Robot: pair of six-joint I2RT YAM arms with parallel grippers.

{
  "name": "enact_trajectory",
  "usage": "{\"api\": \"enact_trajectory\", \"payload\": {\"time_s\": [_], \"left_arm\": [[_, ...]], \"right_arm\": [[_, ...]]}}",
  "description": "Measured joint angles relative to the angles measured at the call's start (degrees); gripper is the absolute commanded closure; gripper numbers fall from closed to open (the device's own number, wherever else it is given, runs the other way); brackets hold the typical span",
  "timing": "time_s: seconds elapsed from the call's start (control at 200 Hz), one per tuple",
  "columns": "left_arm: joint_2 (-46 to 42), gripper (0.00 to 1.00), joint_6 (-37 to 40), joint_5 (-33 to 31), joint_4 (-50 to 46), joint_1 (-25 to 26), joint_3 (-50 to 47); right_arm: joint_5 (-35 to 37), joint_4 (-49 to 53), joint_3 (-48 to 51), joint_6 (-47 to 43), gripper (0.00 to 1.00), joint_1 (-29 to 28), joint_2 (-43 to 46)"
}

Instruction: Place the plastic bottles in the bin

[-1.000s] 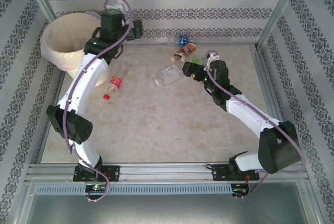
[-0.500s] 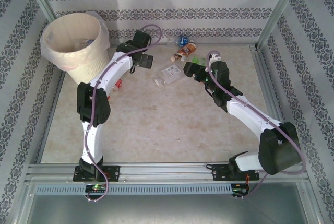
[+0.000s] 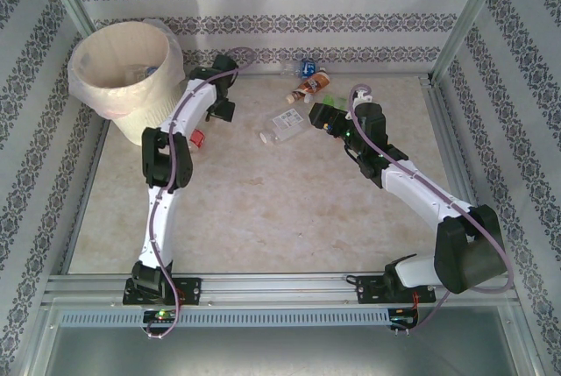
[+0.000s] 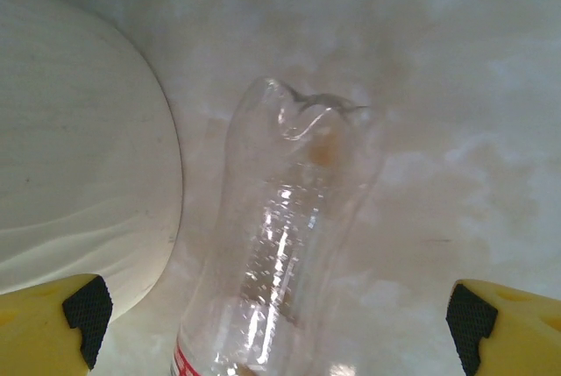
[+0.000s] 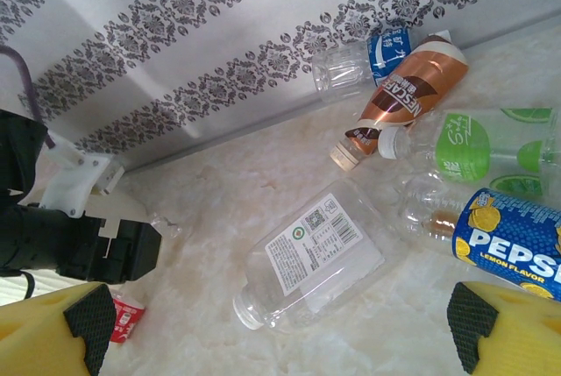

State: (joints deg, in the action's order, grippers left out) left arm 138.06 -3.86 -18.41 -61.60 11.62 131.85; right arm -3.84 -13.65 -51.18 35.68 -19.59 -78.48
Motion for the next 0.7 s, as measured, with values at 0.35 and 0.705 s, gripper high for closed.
{"api": "enact_trajectory", "payload": {"time_s": [0.35,0.705], "left_arm": [[3.39,0.11,2.25,8.70,-0.11,-3.74,0.20],[4.63,0.29,2.38,17.20,0.90,-3.58,-1.92]], "right_arm": [[0.00,0.04,0.00,0.48,0.02,0.00,0.00],[0.00,0.09,0.00,0.66,0.02,0.00,0.02]]}}
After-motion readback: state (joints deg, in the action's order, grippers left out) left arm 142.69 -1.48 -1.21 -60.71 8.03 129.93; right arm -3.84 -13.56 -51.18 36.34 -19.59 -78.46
